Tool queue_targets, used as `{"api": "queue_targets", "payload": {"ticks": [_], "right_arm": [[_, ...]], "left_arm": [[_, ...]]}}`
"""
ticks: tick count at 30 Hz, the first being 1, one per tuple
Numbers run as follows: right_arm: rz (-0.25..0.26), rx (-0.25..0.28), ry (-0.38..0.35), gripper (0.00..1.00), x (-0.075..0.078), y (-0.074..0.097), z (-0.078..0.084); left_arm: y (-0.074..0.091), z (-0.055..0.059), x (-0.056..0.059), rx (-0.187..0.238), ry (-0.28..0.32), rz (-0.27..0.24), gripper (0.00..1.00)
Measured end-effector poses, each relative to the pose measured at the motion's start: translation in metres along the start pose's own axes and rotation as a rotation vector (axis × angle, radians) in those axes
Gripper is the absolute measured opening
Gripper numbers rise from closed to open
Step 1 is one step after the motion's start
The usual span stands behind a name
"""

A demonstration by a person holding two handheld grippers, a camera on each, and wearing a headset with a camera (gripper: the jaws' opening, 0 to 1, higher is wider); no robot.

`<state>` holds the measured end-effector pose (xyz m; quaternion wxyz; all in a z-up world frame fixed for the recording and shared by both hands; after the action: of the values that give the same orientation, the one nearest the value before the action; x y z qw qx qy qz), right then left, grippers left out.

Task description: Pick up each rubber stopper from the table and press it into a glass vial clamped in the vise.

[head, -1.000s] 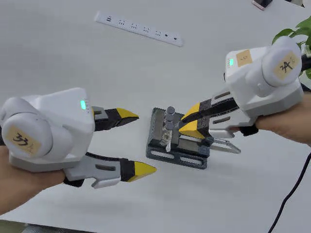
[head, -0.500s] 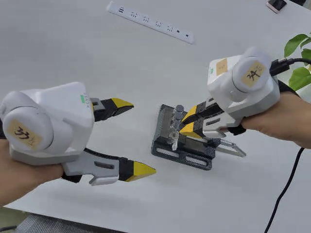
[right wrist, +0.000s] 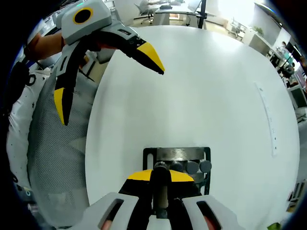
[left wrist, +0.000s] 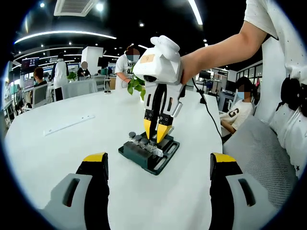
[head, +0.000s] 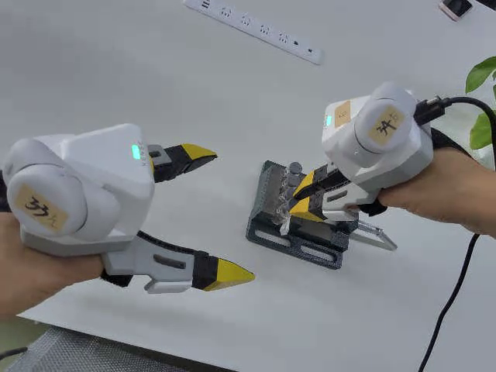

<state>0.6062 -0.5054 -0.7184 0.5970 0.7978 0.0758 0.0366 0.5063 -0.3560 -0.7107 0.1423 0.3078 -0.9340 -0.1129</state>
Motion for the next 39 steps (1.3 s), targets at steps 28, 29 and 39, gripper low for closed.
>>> {"api": "queue_targets", "payload": {"ticks": [28,29,39], "right_arm": [[-0.022,-0.084,0.053,0.05,0.0002,-0.0068,-0.0081],[-0.022,-0.092,0.059,0.05,0.0000,-0.0072,-0.0083],[-0.026,-0.095,0.051,0.05,0.0011,-0.0077,-0.0071]], "left_arm": [[-0.0010,0.0062,0.0020,-0.018,0.009,0.042,0.87],[-0.0010,0.0063,0.0019,-0.018,0.010,0.042,0.86],[-0.0030,0.0048,0.0035,-0.011,0.013,0.047,0.86]]}}
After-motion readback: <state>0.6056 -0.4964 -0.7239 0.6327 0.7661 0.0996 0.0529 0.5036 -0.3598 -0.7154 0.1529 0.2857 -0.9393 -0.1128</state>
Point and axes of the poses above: the centre of the closed fingertips' face, and the gripper's own axes: y roughly backward along the fingers, x roughly to its right, z roughly out of its underside, the point moved 8 cm from there along y, roughly backward along the fingers, and after that the axes turned 5 degrees about y, right-handed, at the moved point
